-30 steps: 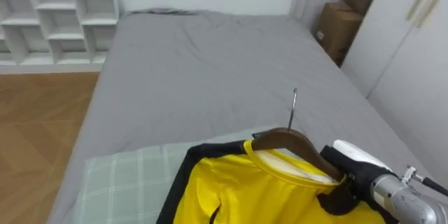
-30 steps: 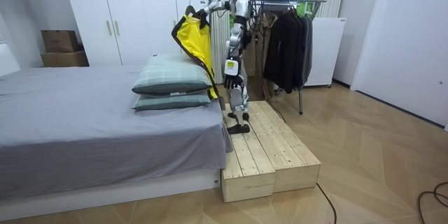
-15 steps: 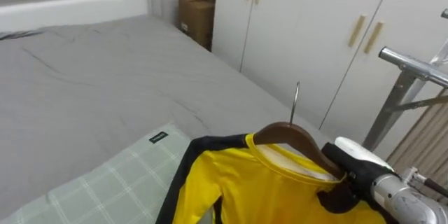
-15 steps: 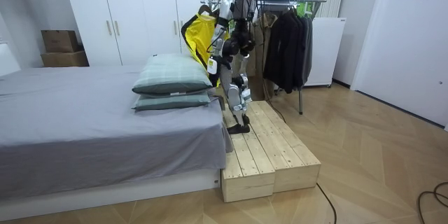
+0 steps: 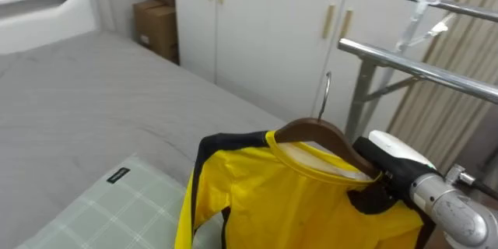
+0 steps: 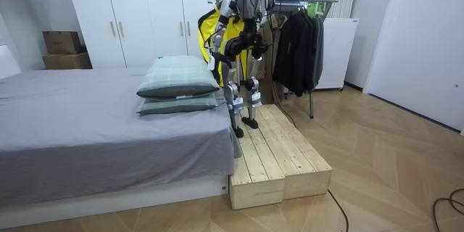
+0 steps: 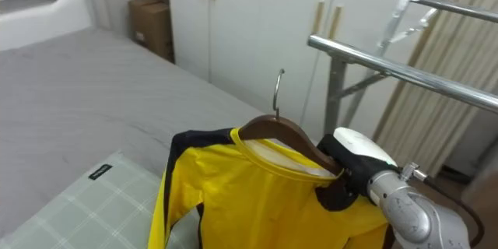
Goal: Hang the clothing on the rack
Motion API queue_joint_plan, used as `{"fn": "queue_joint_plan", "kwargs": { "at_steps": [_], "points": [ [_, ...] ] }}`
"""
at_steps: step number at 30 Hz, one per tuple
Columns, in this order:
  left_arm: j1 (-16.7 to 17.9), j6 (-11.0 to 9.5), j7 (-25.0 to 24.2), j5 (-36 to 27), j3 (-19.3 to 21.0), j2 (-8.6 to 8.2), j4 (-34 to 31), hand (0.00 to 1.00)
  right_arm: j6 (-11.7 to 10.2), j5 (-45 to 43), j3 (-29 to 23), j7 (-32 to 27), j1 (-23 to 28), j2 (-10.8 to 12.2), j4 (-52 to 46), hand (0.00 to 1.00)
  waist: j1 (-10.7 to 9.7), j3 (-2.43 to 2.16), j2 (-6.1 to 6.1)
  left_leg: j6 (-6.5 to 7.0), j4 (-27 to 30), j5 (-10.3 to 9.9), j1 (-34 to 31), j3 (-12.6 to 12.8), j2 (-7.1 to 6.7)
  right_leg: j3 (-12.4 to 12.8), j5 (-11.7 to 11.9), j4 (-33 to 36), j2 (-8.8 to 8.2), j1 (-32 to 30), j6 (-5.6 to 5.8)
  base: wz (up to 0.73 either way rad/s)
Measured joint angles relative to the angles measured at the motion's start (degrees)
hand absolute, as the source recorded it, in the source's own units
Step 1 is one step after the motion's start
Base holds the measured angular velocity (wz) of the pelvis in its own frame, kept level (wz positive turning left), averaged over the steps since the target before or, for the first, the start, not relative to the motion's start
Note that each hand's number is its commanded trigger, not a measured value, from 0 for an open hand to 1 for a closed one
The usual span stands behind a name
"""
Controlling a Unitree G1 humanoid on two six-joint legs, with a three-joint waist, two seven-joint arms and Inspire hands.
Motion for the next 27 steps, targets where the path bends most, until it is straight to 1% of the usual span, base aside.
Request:
{"fn": "queue_joint_plan", "kwargs": {
  "at_steps": [1,2,3,4,5,6,7,8,11,12,13,14,17,18,19,21,22,23,24,27],
  "points": [
    [0.5,0.0,-0.5,0.0,0.1,-0.43,0.3,0.0,0.1,0.0,0.0,0.0,0.0,-0.2,0.0,1.0,-0.1,-0.02,0.4,-0.08,-0.8,3.9,-0.6,-1.9,-0.11,1.2,0.0,0.0,0.89,0.0,0.2,-0.83],
    [0.9,0.0,-0.7,-0.1,0.1,-0.52,0.6,0.0,0.1,0.0,0.0,-0.1,0.0,0.2,-0.2,1.0,-0.5,-0.55,0.87,0.43,-0.7,4.7,-0.3,-1.8,0.11,2.3,-0.1,0.1,1.64,0.1,0.51,-0.68],
    [0.7,0.0,-0.8,-0.1,0.1,-0.49,0.6,0.0,0.0,0.0,0.0,-0.1,0.0,0.2,-0.5,1.0,-1.3,-0.36,0.39,0.47,-1.1,4.7,0.0,-1.6,-0.01,2.8,-0.3,0.1,1.68,0.1,0.73,-0.36],
    [0.3,0.0,-0.7,-0.1,0.1,-0.49,0.6,0.0,-0.1,0.0,-0.1,-0.5,0.0,0.1,-1.0,1.0,-2.1,-0.16,-0.15,0.48,-2.0,4.7,0.3,-0.9,0.02,3.9,-0.1,-0.3,2.03,0.0,1.04,-0.29],
    [0.2,0.0,-0.7,0.0,0.1,-0.62,0.6,0.0,-0.1,0.0,-0.2,-0.9,0.0,0.1,-1.6,1.0,-2.1,-0.22,-0.38,0.55,-2.2,4.6,0.3,-0.1,0.2,4.2,0.7,-1.3,2.34,-0.1,0.9,-0.35],
    [0.2,0.0,-0.7,0.0,0.1,-0.66,0.6,0.0,-0.1,0.0,-0.2,-1.1,0.0,0.1,-1.8,1.0,-2.1,-0.23,-0.39,0.57,-2.2,4.6,0.3,0.3,0.23,4.4,1.1,-2.1,2.5,0.1,0.82,-0.35],
    [0.1,0.0,-0.7,0.0,0.1,-0.67,0.4,0.0,-0.1,0.0,-0.4,-1.3,0.0,0.1,-2.5,1.0,-2.8,-0.24,-0.41,0.57,-2.6,4.5,0.3,0.7,0.45,4.7,2.1,-3.2,2.81,0.2,0.43,-0.17],
    [-0.3,0.0,-0.7,0.0,0.1,-0.65,0.4,0.0,-0.1,-0.1,-0.7,-1.6,0.0,0.0,-3.2,1.0,-3.3,-0.2,-0.4,0.56,-3.0,4.6,0.2,0.8,0.5,4.7,2.5,-4.1,2.88,0.3,0.37,-0.1],
    [-0.6,0.0,-0.7,0.0,0.0,-0.57,-0.2,0.0,-0.1,0.3,-0.7,-2.1,0.0,-0.2,-4.3,1.0,-4.0,-0.18,-0.39,0.53,-3.7,4.6,0.3,0.9,0.52,5.3,2.8,-4.9,3.1,0.3,0.39,-0.03],
    [-0.6,0.0,-0.7,0.0,0.0,-0.57,-0.2,0.0,-0.1,0.7,-0.7,-2.1,0.0,-0.2,-4.3,1.0,-4.0,-0.17,-0.4,0.53,-3.7,4.6,0.3,1.1,0.58,5.6,2.8,-4.9,3.21,0.3,0.4,-0.17],
    [-0.6,0.0,-0.7,0.0,0.0,-0.56,-0.2,0.0,-0.1,1.8,-0.7,-2.1,0.0,-0.2,-4.3,1.0,-3.7,-0.07,-0.36,0.4,-3.8,4.4,0.5,2.2,1.0,6.3,2.8,-4.9,3.54,0.0,0.4,-0.28],
    [-0.6,0.0,-0.7,0.0,0.0,-0.56,-0.2,0.0,-0.1,2.1,-0.7,-2.1,0.0,-0.2,-4.4,1.0,-3.4,-0.02,-0.36,0.37,-3.8,4.2,0.6,2.6,1.09,6.7,2.8,-4.9,3.69,-0.1,0.37,-0.37],
    [-0.6,0.0,-1.7,0.0,0.0,-0.54,0.0,0.0,-0.1,2.1,-0.7,-2.0,0.0,-0.2,-4.4,1.0,-3.2,0.29,-0.05,0.19,-3.9,3.3,0.7,5.7,2.19,8.5,2.7,-4.6,4.51,-1.1,0.24,-0.43],
    [-0.6,0.0,-1.9,0.1,0.1,-0.54,0.1,0.0,0.0,2.1,-0.8,-2.0,0.0,-0.2,-4.4,1.0,-3.2,0.35,0.04,0.12,-3.9,3.2,0.8,6.1,2.25,8.8,2.7,-4.6,4.68,-1.2,0.22,-0.38],
    [-0.6,0.0,-2.0,0.1,0.2,-0.54,0.3,0.0,0.0,2.2,-0.7,-2.0,0.0,-0.1,-4.4,1.0,-3.2,0.46,0.09,-0.05,-4.1,3.0,1.2,7.0,2.32,9.8,2.7,-4.6,5.05,-1.2,0.18,-0.36],
    [-0.6,0.0,-2.4,0.1,0.8,-0.53,0.5,0.0,0.0,2.2,-0.7,-2.0,0.2,-0.1,-4.4,1.0,-3.2,0.5,0.06,-0.26,-4.6,2.9,1.8,7.6,2.46,10.6,2.6,-4.6,5.48,-1.2,0.05,-0.33],
    [-0.6,0.0,-2.6,0.1,0.8,-0.58,0.7,0.0,0.0,2.2,-0.7,-2.0,0.3,-0.1,-4.4,1.0,-3.0,0.56,0.08,-0.41,-5.2,2.9,2.5,8.4,2.6,11.2,2.7,-4.7,5.75,-0.9,-0.07,-0.21],
    [-0.6,0.0,-2.6,0.1,0.8,-0.57,0.8,0.0,0.0,2.2,-0.6,-2.0,0.4,-0.1,-4.4,1.0,-3.1,0.61,0.04,-0.5,-5.5,3.0,2.7,8.4,2.59,11.3,2.7,-4.8,5.83,-0.8,-0.1,-0.21],
    [-0.6,0.0,-2.5,0.1,0.8,-0.55,0.8,0.0,0.0,2.4,-0.6,-2.0,0.4,-0.1,-4.4,1.0,-3.1,0.72,-0.11,-0.64,-6.0,3.0,3.2,8.6,2.56,12.2,2.6,-4.9,6.08,-0.6,-0.18,-0.13],
    [-0.6,0.0,-2.4,0.1,0.7,-0.56,0.6,0.0,0.0,3.1,-0.6,-2.0,0.4,-0.1,-4.3,1.0,-3.4,0.8,-0.36,-0.85,-6.4,3.1,3.3,8.7,2.81,12.3,2.7,-5.7,6.4,-0.4,-0.5,-0.06]
  ]
}}
